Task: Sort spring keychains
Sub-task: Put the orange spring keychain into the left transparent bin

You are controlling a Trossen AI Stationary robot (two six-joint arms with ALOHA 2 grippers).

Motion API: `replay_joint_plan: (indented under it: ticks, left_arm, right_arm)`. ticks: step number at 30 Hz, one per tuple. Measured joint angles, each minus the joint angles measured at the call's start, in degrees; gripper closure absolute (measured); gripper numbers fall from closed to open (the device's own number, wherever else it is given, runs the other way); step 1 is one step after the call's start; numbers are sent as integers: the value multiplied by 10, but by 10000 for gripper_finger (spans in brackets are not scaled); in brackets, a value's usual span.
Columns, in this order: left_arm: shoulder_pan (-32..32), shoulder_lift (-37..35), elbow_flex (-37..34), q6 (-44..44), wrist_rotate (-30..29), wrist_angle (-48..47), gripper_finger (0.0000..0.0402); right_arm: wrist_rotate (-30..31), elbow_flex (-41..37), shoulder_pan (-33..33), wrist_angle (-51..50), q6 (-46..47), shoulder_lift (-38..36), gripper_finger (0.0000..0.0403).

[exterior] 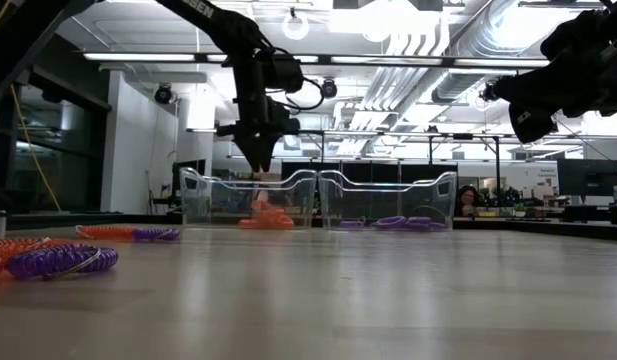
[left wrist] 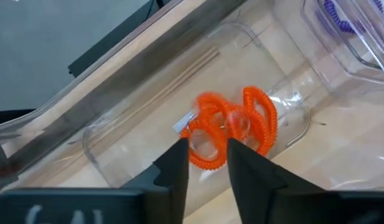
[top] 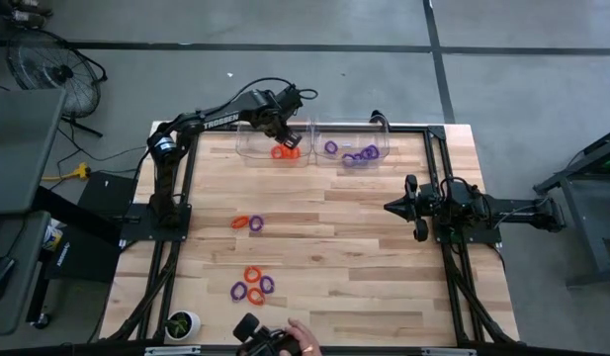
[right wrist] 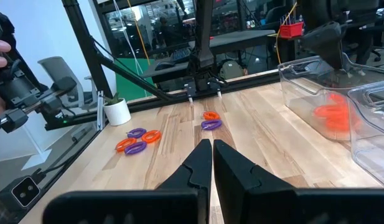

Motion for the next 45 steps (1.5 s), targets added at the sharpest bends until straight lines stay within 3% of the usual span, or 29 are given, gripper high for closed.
replay_joint_plan:
  ticks: [9,22,31,45]
  left_arm:
    - [-12,-11,0,30,-2,-9,237]
    - [-60,-94,0,44,-5,-87,234]
    - [-105,-127,-7,-12,-9,-162,234]
    - [-178,-257,-227,-95,13,-140,234]
  right_arm:
    - [0,0,0,0,0,0,391]
    - [0,0,0,0,0,0,391]
    - [0,0,0,0,0,0,391]
    - [0,0,0,0,0,0,391]
